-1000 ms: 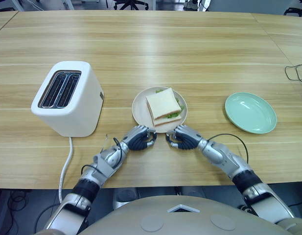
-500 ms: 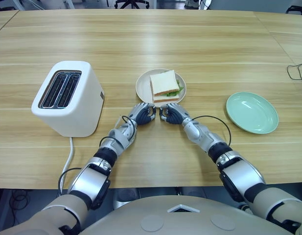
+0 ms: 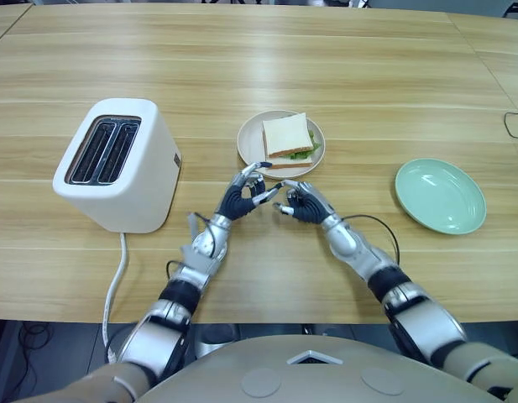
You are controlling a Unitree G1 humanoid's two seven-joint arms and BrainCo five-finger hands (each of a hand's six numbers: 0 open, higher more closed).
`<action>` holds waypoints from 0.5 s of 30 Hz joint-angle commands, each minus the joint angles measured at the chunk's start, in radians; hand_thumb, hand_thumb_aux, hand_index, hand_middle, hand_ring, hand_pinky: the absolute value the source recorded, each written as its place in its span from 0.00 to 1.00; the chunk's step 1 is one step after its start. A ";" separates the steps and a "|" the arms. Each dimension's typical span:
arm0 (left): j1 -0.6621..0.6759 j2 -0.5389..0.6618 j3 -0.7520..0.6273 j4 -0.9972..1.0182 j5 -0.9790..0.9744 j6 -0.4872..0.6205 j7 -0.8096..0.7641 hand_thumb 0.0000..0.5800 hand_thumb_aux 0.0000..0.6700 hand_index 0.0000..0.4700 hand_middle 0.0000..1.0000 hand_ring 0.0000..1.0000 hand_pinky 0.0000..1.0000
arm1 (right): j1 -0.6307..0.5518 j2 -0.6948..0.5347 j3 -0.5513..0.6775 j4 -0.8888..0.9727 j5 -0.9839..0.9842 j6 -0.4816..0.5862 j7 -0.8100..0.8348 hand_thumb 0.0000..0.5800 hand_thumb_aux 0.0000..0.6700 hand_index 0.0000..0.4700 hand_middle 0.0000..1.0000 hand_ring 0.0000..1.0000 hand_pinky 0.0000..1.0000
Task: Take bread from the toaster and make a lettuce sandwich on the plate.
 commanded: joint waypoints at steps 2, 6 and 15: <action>0.033 0.009 0.129 -0.286 -0.146 0.063 -0.012 0.00 0.00 0.00 0.00 0.00 0.00 | 0.053 -0.015 -0.162 -0.300 0.171 0.020 0.010 0.00 0.00 0.00 0.00 0.00 0.00; -0.014 -0.033 0.221 -0.305 -0.091 0.105 0.066 0.00 0.00 0.00 0.00 0.00 0.00 | 0.012 0.026 -0.276 -0.311 0.161 0.073 -0.097 0.00 0.00 0.00 0.00 0.00 0.00; -0.111 -0.114 0.268 -0.091 0.027 0.107 0.191 0.00 0.00 0.00 0.00 0.00 0.00 | -0.090 0.144 -0.300 -0.118 0.058 0.132 -0.297 0.00 0.00 0.00 0.00 0.00 0.00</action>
